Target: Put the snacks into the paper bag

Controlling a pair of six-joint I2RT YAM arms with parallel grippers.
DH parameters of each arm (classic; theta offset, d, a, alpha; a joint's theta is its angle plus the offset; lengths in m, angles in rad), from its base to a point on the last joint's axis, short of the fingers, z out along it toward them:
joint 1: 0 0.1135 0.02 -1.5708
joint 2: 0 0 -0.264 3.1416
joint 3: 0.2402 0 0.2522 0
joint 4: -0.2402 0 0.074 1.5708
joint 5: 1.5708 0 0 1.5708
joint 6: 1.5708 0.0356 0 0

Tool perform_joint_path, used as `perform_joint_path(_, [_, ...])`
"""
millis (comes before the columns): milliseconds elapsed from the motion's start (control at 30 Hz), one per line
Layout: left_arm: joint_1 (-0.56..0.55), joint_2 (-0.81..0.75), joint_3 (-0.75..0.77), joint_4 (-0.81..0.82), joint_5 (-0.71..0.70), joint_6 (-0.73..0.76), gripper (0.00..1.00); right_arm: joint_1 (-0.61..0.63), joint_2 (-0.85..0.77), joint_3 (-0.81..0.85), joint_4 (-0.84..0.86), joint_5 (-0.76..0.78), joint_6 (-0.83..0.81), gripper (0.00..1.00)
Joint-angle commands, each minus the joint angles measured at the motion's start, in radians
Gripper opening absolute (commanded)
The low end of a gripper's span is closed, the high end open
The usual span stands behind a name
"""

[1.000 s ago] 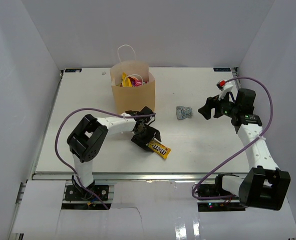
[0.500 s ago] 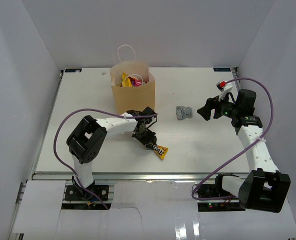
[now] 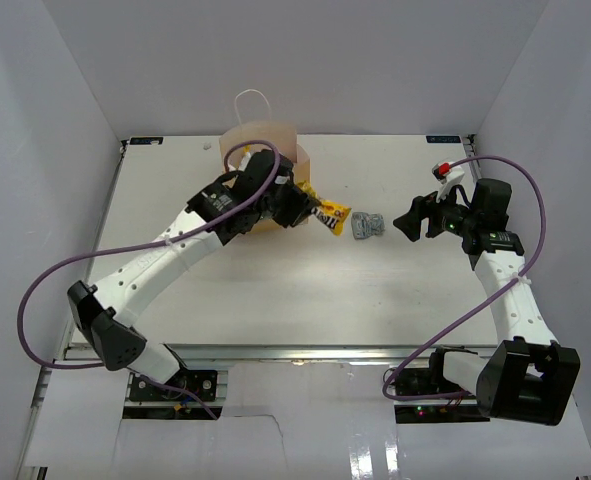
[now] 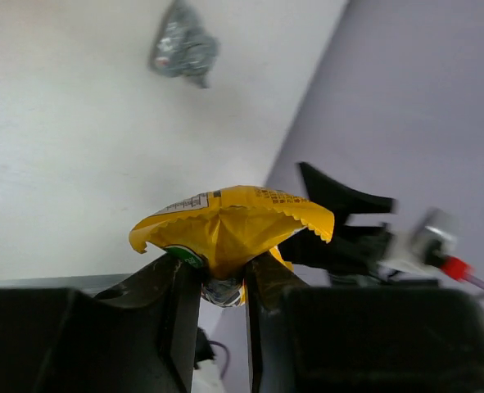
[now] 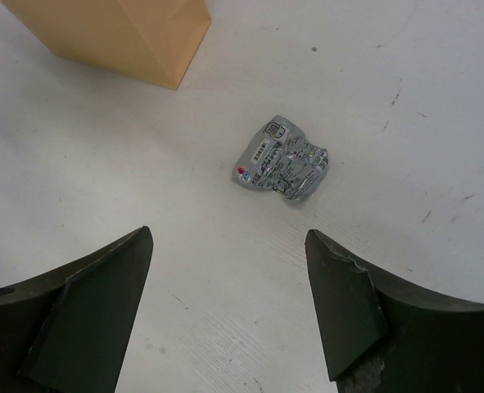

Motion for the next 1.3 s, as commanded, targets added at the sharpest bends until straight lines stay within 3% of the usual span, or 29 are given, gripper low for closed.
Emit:
perform_joint_path(0, [-0.004,-0.027,0.156,-0.009,-0.092,0.026,0.11,-0.006,-0.006,0.011,0.035,-0.015,-0.01,0.81])
perform_joint_path(167, [-0.001,0.099,0.525,-0.009,-0.232,0.174,0.12,-0.006,-0.001,0.019,0.035,-0.018,-0.01,0.81])
perform_joint_path(300, [0.092,0.202,0.725,-0.009,-0.282,0.282,0.11,-0.006,-0.003,0.019,0.033,-0.021,-0.01,0.81])
perform_joint_path(600, [0.368,0.233,0.652,0.051,-0.189,0.285,0.11,-0.006,-0.038,-0.018,0.032,-0.013,-0.013,0.81])
perform_joint_path(833, [0.419,0.249,0.538,0.074,-0.13,0.284,0.16,-0.006,-0.044,-0.03,0.032,-0.007,-0.029,0.81])
perform_joint_path(933, [0.419,0.243,0.483,0.077,-0.123,0.276,0.29,-0.005,-0.031,-0.032,0.033,-0.045,-0.055,0.82])
perform_joint_path(1100, [0.419,0.231,0.443,0.083,-0.126,0.293,0.76,0.015,0.141,0.092,-0.068,-0.127,-0.209,0.83])
perform_joint_path(1200, [0.424,0.22,0.449,0.09,-0.135,0.327,0.92,0.053,0.316,0.27,-0.233,-0.11,-0.32,0.84])
perform_joint_path(1267, [0.428,0.205,0.457,0.097,-0.141,0.377,0.95,0.081,0.458,0.434,-0.443,-0.132,-0.525,0.88])
